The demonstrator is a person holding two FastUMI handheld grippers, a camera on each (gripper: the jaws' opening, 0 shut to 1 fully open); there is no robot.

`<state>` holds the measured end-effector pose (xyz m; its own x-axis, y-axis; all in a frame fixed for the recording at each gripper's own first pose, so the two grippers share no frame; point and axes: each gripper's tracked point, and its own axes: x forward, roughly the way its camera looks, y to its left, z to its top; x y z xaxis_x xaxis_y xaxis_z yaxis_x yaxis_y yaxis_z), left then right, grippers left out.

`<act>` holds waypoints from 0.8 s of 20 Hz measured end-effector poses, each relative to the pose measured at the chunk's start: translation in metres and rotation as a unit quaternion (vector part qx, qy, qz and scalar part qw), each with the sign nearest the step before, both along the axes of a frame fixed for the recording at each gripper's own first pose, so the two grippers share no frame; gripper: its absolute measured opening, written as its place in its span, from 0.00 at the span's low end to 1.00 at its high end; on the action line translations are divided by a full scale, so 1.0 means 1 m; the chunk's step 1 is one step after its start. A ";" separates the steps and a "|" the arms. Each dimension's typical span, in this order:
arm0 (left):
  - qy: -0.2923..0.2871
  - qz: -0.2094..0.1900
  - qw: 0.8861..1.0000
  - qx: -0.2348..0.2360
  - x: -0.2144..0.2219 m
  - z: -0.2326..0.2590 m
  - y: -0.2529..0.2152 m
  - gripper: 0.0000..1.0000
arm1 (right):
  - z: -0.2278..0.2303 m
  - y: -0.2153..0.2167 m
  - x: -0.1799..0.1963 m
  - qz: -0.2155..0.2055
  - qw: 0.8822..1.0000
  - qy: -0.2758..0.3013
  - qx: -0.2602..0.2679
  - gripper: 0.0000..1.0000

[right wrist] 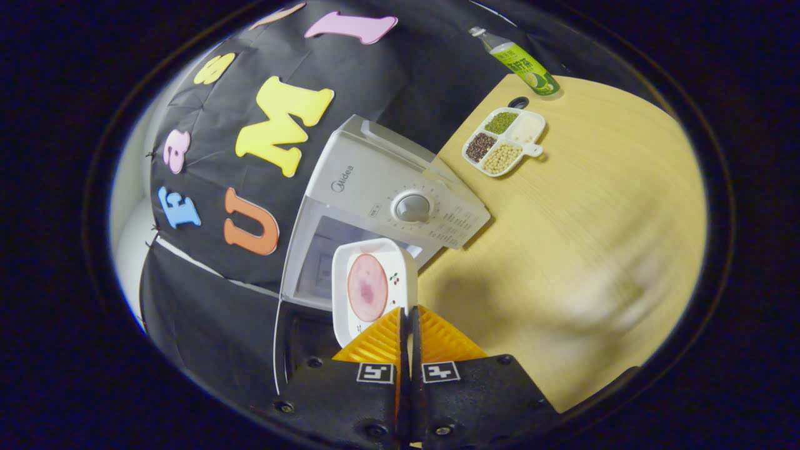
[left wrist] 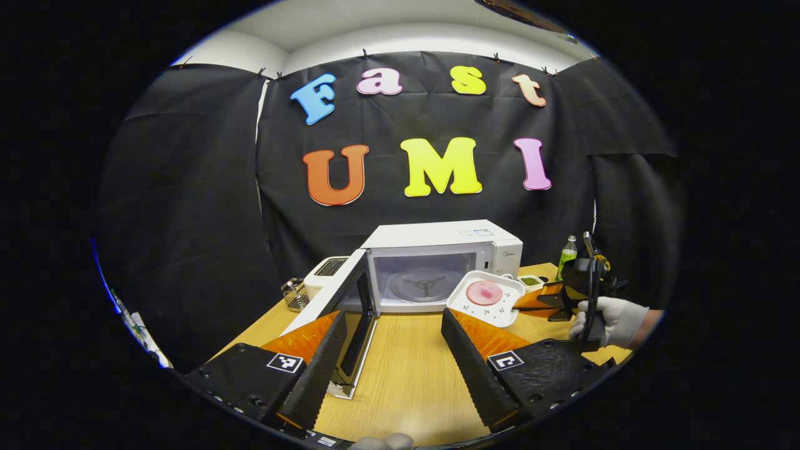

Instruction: Open the microwave oven with the left hand, put the food in, and close the microwave oven.

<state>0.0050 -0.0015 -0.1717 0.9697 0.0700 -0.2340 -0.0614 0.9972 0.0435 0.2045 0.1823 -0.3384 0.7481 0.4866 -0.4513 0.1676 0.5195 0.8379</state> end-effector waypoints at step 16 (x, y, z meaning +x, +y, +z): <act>0.011 -0.025 0.999 0.028 -0.013 -0.041 0.065 0.92 | -0.040 0.138 0.113 -0.196 0.975 -0.033 0.099 0.00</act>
